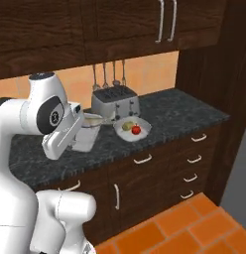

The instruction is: Take the meat container that has the fish and place it on the second highest rack of the freezer. Then take the vegetable container that has the tomato and potato and place it on the highest rack of the freezer.

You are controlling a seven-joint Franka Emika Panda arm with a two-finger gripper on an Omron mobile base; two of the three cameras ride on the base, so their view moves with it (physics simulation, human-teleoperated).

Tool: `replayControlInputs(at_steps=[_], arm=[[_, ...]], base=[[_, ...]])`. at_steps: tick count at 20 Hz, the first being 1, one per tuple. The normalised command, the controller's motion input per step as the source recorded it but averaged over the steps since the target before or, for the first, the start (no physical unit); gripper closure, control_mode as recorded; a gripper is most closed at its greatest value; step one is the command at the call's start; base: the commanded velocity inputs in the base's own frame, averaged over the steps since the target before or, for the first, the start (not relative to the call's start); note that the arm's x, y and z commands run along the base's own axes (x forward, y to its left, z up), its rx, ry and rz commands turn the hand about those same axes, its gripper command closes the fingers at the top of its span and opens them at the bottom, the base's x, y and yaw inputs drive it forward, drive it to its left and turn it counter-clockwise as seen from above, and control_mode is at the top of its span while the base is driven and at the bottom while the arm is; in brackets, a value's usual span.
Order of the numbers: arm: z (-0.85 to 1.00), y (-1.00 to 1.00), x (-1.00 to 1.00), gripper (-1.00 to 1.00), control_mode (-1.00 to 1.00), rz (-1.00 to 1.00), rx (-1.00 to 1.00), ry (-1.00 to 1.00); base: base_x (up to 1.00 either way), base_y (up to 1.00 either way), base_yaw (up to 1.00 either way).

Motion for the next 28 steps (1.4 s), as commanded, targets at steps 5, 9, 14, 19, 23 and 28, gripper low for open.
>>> replayControlInputs(at_steps=[5, 9, 14, 19, 23, 28], arm=[[0.0, 0.0, 0.0, 1.0, 1.0, 0.0, 0.0, 0.0], [0.0, 0.0, 0.0, 1.0, 1.0, 0.0, 0.0, 0.0], [0.0, 0.0, 0.0, 1.0, 1.0, 0.0, 0.0, 0.0], [0.0, 0.0, 0.0, 1.0, 1.0, 0.0, 0.0, 0.0], [0.0, 0.0, 0.0, 1.0, 1.0, 0.0, 0.0, 0.0], [0.0, 0.0, 0.0, 1.0, 1.0, 0.0, 0.0, 0.0]], base=[[0.0, 0.0, -0.69], [0.06, -0.54, -0.31], [0.19, -0.88, -0.32], [0.16, -0.85, -0.56], [0.3, -0.96, -0.46], [0.56, -0.62, -0.1]])
